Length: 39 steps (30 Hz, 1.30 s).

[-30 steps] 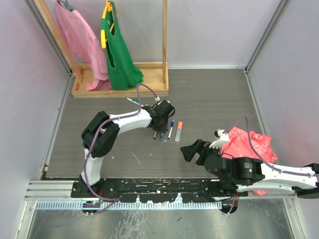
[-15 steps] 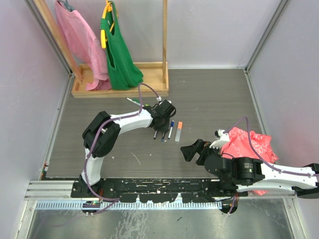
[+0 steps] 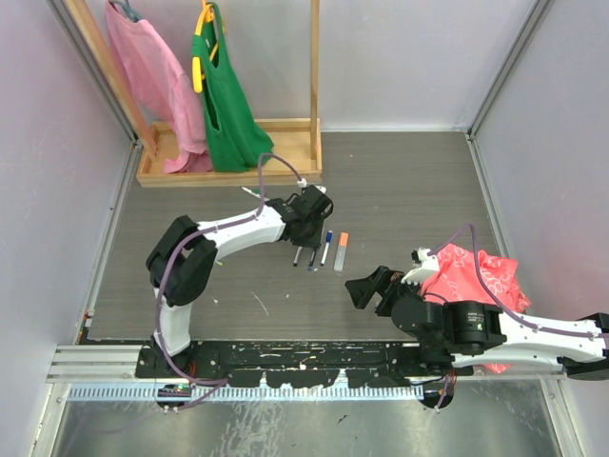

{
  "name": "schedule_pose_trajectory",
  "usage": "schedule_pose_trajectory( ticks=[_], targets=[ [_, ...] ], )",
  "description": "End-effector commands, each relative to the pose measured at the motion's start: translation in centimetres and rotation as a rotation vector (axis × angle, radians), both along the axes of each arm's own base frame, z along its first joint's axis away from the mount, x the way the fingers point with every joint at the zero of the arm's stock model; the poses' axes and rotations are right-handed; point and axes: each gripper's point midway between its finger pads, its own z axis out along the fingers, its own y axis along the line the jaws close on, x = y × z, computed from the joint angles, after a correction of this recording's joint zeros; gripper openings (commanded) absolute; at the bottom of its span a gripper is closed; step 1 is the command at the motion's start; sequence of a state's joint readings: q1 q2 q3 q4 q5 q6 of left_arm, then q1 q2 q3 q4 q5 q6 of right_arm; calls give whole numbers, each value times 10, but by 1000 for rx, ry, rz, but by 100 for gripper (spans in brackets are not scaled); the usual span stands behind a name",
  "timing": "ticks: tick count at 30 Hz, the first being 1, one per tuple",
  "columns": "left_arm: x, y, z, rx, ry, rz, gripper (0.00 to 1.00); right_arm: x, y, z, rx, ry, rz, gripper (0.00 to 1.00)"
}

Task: Insert the pens into the pen caps
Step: Place the pen at the center of the board.

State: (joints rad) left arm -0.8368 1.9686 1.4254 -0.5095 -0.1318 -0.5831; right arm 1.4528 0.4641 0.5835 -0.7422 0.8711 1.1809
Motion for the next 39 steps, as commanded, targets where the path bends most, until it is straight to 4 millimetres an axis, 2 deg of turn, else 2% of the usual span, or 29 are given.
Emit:
schedule_pose_trajectory(
  ticks=[1,4,8,14,19,24,34,39],
  targets=[
    [17,-19,87,-168,-162,-50,29,4,-3,2,27,-10,-35,97],
    [20,-15,105,-195,-205,-56,29,4,-3,2,27,-10,-35,97],
    [26,4,117,-189,-245,-21,29,3,-4,2,35,-9,-34,97],
    [33,49,133,-185,-301,112,30,4,-6,3,45,-13,-38,97],
    [33,87,134,-162,-321,211,30,4,-6,3,43,-13,-38,97],
    [20,124,121,-117,-317,309,30,4,-6,3,41,-15,-40,97],
    [-20,223,91,-7,-310,637,32,4,4,7,-5,-35,-3,97],
    [-29,256,73,60,-285,725,40,3,11,5,-53,-37,17,97]
  ],
)
